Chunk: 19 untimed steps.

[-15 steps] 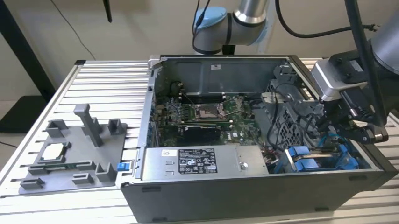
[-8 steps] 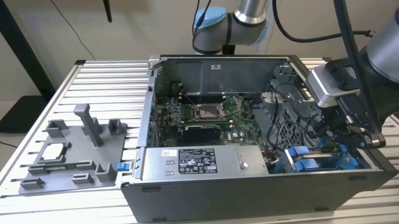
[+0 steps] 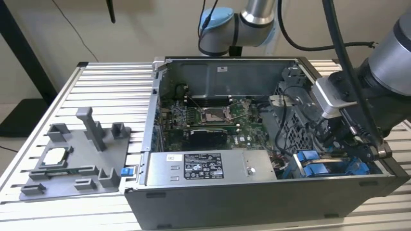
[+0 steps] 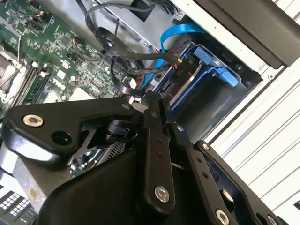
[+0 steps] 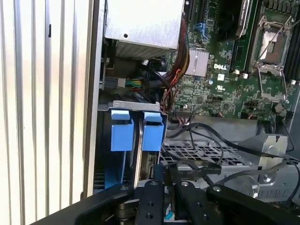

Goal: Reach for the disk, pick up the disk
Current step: 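Pick up the disk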

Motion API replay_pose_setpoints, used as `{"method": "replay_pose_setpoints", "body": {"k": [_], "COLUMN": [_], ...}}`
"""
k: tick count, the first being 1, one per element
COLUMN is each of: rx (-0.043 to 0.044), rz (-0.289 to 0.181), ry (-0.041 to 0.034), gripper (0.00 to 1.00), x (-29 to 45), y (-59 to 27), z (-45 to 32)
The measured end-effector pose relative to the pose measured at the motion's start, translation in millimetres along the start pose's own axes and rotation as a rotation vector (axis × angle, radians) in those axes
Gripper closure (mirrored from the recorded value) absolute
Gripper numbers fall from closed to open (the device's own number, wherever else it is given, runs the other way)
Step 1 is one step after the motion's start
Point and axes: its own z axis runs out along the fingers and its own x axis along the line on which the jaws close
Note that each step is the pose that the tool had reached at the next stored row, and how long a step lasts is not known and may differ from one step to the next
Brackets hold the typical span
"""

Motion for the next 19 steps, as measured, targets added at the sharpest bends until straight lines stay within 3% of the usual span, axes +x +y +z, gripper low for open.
{"method": "replay_pose_setpoints", "body": {"k": [3,7,9,12,13,19], "rx": [-0.0008,-0.0014,-0.0046,-0.009,-0.0093,-0.0116], "rz": [-0.001,-0.002,-0.003,-0.006,-0.006,-0.006], "ry": [0.0096,0.0158,0.0291,0.0589,0.062,0.0621], "gripper": [1.0,1.0,1.0,1.0,1.0,1.0], "x": [-5.8,-9.8,-9.6,-9.4,-9.3,-9.1], "y": [0.1,-2.8,-4.9,-6.5,-6.8,-9.9], "z": [5.7,10.1,10.3,10.6,10.7,11.0]}}
